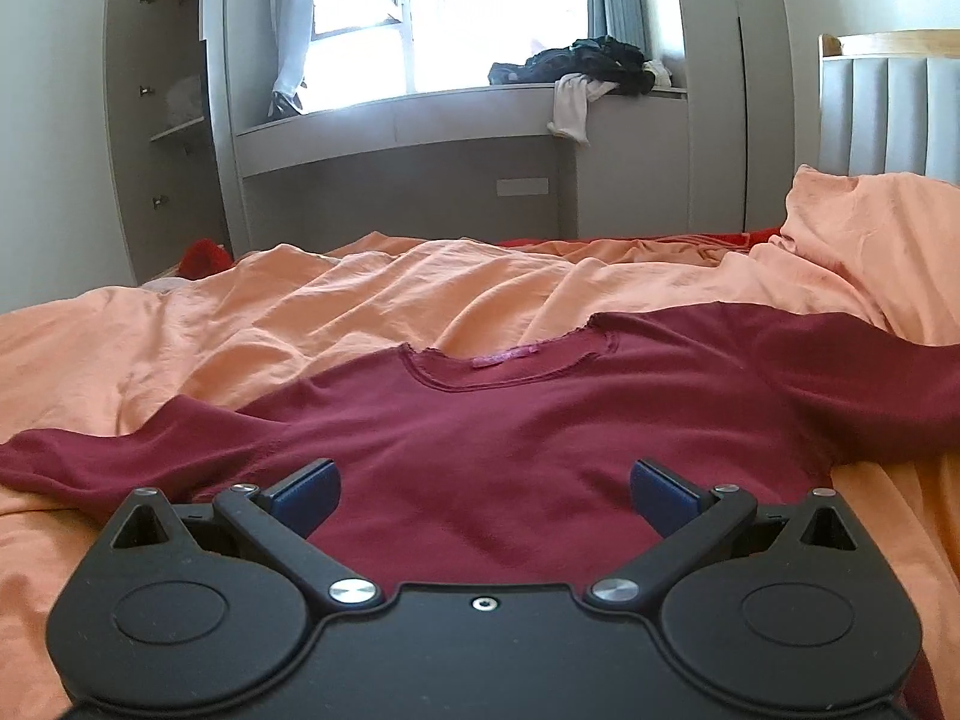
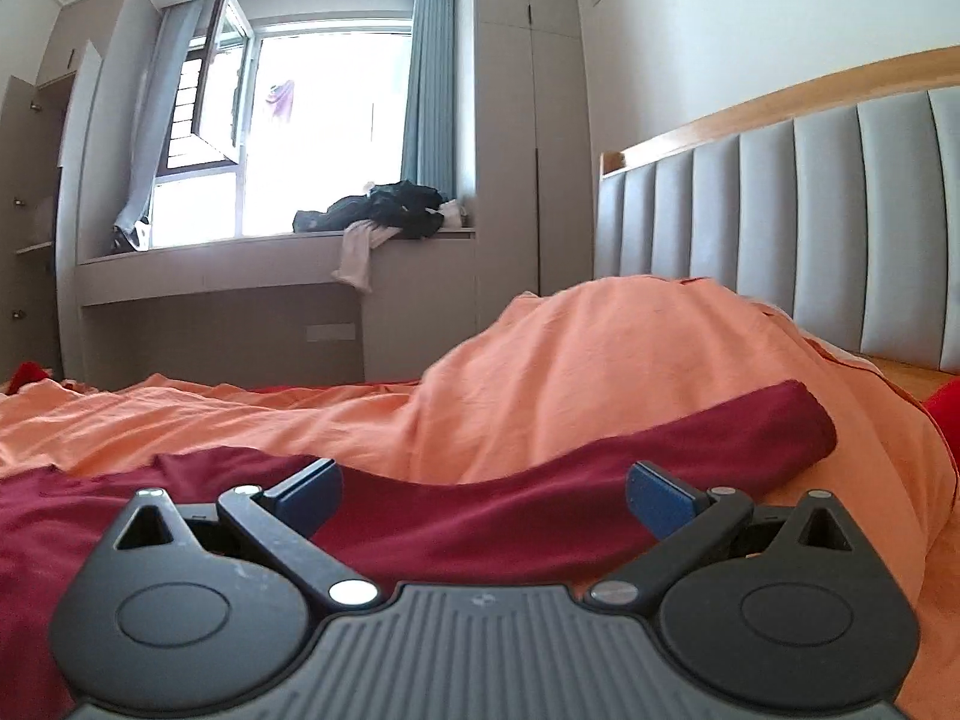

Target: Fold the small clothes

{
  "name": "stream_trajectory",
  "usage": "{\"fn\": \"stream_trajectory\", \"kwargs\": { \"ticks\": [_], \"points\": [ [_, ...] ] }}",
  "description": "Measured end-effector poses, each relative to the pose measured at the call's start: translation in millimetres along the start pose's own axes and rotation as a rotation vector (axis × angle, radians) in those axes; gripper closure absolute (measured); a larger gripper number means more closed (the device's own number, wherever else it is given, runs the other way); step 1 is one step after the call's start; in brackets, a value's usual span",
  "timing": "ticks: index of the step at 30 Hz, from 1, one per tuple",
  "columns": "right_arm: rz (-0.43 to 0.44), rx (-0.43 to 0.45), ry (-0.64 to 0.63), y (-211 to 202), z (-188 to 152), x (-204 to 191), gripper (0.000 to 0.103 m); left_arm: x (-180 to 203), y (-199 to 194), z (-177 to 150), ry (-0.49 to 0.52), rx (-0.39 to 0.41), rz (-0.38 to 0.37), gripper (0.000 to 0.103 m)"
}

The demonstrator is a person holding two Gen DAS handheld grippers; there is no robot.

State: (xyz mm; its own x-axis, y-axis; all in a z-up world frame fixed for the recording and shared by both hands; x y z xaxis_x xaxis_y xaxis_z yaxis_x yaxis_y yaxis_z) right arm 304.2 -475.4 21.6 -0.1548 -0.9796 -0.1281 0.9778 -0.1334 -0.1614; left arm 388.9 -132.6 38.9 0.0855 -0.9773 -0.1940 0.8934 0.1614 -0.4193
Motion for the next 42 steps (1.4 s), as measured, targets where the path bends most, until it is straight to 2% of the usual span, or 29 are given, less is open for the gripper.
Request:
{"fn": "stream_trajectory", "kwargs": {
  "ticks": [6,10,14,17,21,26,29,30,32,33,34,36,39,42],
  "points": [
    [-0.032,-0.079,-0.019,16.6,-21.6,32.6,0.0,5.5,15.5,-13.0,0.035,-0.002,-0.018,0.0],
    [-0.069,-0.1,-0.034,19.5,-29.9,44.2,0.0,5.8,26.2,-17.6,0.035,-0.039,-0.023,0.0],
    [-0.091,-0.104,0.009,18.5,-29.0,62.3,0.0,6.1,28.7,-24.0,0.037,-0.034,-0.024,0.0],
    [-0.089,-0.083,0.021,19.4,-27.1,79.3,0.0,7.5,31.5,-30.2,0.047,-0.031,-0.022,0.0],
    [-0.157,-0.04,0.046,21.0,-21.3,100.8,0.0,7.8,34.1,-32.8,0.04,-0.034,-0.031,0.0],
    [-0.222,0.041,0.168,22.1,-10.9,132.0,0.002,6.2,37.9,-33.7,0.021,-0.048,-0.045,0.0],
    [-0.265,0.053,0.191,28.7,-5.1,143.3,0.016,5.9,38.4,-33.5,0.019,-0.051,-0.048,0.0],
    [-0.281,0.047,0.193,31.8,-2.8,146.2,0.026,5.5,38.3,-33.4,0.017,-0.053,-0.049,0.0],
    [-0.317,0.047,0.191,34.8,2.9,149.6,0.06,3.7,38.3,-31.6,0.011,-0.061,-0.059,0.0],
    [-0.317,0.05,0.186,36.1,7.6,150.0,0.07,1.8,37.9,-30.2,0.002,-0.067,-0.067,0.0],
    [-0.313,0.051,0.18,37.5,12.5,150.0,0.088,-1.3,37.8,-28.4,-0.011,-0.076,-0.077,0.0],
    [-0.314,0.059,0.167,39.8,22.4,141.7,0.09,-8.4,37.0,-24.5,-0.03,-0.09,-0.083,0.0],
    [-0.268,0.104,0.117,32.7,46.9,112.9,0.092,-22.4,33.7,-15.9,-0.026,-0.085,-0.042,0.0],
    [-0.168,0.148,0.063,26.7,76.4,66.9,0.093,-42.6,28.5,-5.6,-0.034,-0.063,0.003,0.0]
  ]
}}
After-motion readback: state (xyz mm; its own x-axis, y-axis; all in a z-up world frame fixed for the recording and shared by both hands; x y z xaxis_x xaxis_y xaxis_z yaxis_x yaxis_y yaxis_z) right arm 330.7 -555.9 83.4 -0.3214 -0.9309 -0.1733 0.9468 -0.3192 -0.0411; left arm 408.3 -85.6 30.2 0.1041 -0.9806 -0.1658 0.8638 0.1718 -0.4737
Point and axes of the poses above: each gripper's, at about its wrist camera, not at the fingertips, and y roughly the way its jaws point, x to its right, z to its top, the point moved 4 cm from there along y, roughly the way its jaws point, and after that the axes turned 13 degrees about z, right-handed, at the moved point
